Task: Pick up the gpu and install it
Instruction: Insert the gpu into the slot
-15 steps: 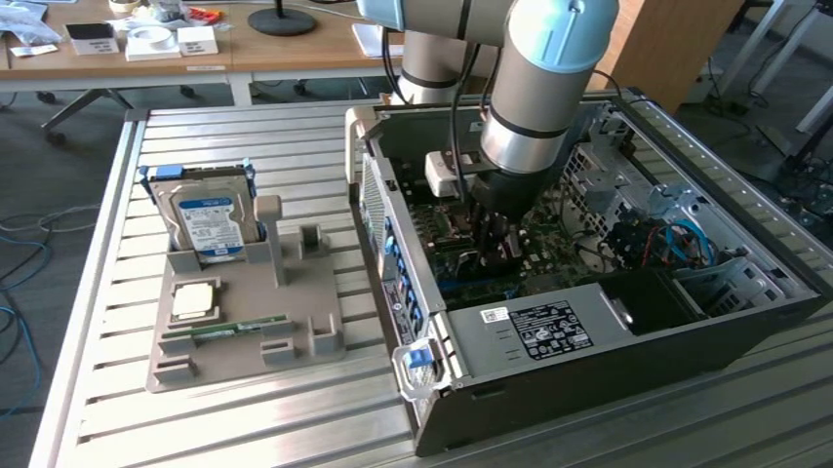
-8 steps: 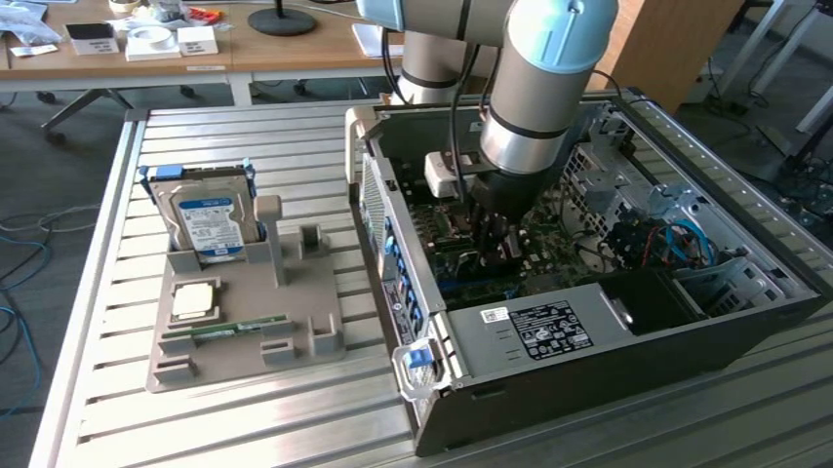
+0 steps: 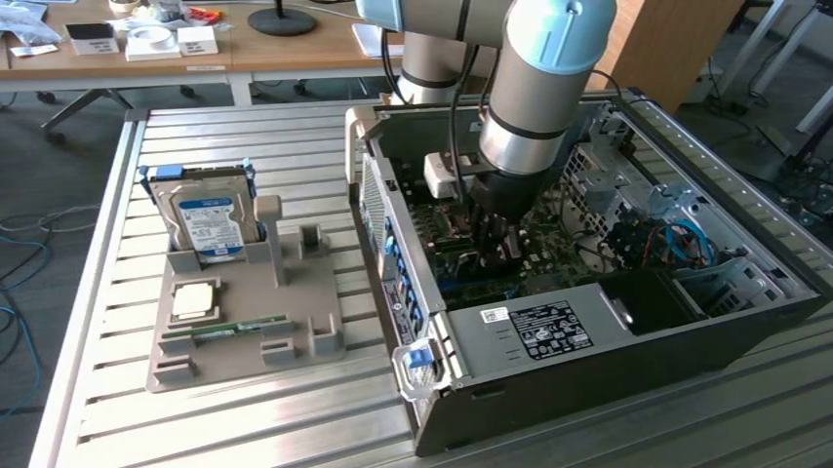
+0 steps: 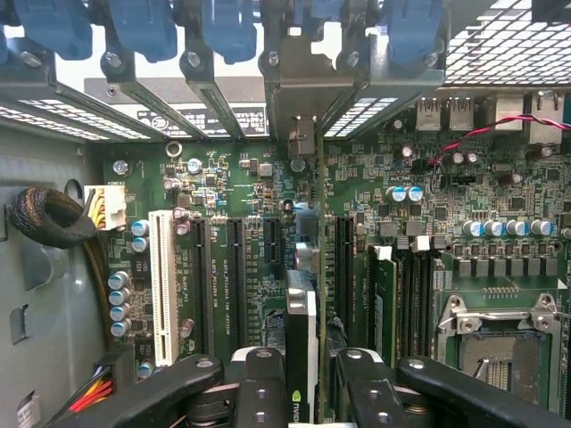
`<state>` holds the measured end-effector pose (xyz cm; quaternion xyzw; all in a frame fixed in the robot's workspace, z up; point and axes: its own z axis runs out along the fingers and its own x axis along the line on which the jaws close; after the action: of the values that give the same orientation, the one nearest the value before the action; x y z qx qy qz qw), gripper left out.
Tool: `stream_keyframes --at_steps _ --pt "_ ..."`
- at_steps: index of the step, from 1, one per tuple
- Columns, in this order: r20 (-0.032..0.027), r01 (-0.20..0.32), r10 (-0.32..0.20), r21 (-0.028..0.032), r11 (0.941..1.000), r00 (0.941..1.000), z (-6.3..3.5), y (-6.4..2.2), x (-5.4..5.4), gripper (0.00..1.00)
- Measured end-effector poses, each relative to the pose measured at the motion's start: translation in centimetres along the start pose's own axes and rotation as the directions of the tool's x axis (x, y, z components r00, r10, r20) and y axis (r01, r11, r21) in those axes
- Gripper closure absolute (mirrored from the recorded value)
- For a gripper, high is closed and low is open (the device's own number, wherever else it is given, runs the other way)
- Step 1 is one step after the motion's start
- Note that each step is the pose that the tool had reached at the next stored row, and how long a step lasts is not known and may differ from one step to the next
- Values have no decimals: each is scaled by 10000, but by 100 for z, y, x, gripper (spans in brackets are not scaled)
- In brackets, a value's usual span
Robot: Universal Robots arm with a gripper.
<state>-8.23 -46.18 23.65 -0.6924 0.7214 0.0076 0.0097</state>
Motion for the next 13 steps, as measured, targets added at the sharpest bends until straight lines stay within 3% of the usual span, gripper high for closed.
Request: stream_keyframes --at_steps 8,10,12,13 --pt "11 -9 9 2 10000 10000 5 4 -1 73" --pt "2 -2 2 0 10000 10000 1 1 -1 67" --pt "3 -1 1 0 10000 10000 1 1 0 55" --pt "1 -1 1 -1 10000 10000 0 1 0 55"
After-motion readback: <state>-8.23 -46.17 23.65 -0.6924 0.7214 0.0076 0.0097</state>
